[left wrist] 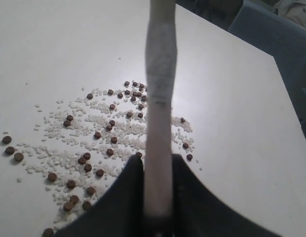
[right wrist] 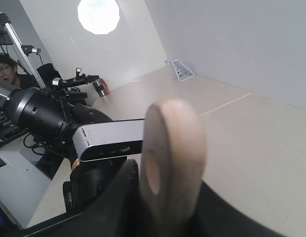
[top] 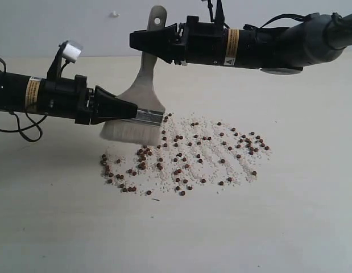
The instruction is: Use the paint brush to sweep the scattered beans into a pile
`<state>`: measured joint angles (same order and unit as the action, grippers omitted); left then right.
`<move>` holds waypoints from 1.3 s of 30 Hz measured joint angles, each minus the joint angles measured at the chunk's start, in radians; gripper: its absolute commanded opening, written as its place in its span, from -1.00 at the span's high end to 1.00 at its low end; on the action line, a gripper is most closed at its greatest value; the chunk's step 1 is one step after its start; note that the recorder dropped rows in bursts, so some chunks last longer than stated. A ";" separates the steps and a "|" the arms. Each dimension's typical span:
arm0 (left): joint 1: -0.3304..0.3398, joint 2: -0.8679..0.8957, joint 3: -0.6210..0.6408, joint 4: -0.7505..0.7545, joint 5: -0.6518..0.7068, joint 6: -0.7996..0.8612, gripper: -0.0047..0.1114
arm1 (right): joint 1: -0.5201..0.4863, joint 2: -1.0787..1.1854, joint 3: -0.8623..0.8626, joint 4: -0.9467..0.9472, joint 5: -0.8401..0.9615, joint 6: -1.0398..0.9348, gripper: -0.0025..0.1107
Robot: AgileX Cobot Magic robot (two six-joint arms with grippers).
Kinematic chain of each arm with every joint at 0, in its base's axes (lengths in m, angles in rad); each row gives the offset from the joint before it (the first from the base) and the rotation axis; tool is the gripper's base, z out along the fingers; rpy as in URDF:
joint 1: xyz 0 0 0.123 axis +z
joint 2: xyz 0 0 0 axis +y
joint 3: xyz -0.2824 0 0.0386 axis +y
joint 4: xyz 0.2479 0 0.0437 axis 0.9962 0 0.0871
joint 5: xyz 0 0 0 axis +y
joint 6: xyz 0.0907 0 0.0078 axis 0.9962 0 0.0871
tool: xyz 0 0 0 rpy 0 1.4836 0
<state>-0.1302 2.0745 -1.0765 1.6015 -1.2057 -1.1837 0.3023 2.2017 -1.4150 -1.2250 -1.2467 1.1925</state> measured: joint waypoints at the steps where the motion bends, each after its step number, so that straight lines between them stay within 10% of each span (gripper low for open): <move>1: 0.000 0.000 0.000 0.000 0.000 -0.006 0.66 | 0.000 0.000 0.000 0.000 0.000 0.002 0.96; 8: 0.009 0.000 -0.004 -0.055 0.004 -0.044 -0.49 | 0.000 0.000 0.000 -0.005 0.009 0.003 0.96; 12: 0.009 0.000 -0.004 -0.061 0.000 -0.050 -0.57 | 0.000 0.000 0.000 -0.008 0.027 0.004 0.96; 24: 0.026 -0.080 -0.004 -0.016 0.000 -0.097 -0.16 | -0.020 -0.025 0.000 -0.003 0.089 0.048 0.96; 29: 0.027 -0.167 -0.004 0.035 -0.004 -0.098 0.85 | -0.067 -0.088 0.000 0.001 0.129 0.085 0.96; 35: 0.070 -0.233 -0.002 0.082 -0.012 -0.181 0.92 | -0.075 -0.230 0.075 0.013 0.369 0.053 0.96; 39: 0.186 -0.322 0.109 -0.038 0.007 -0.207 0.92 | -0.077 -0.506 0.333 0.349 0.608 -0.282 0.96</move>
<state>0.0560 1.7527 -0.9674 1.5631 -1.1983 -1.3907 0.2252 1.6954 -1.0815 -0.8763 -0.6383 0.9109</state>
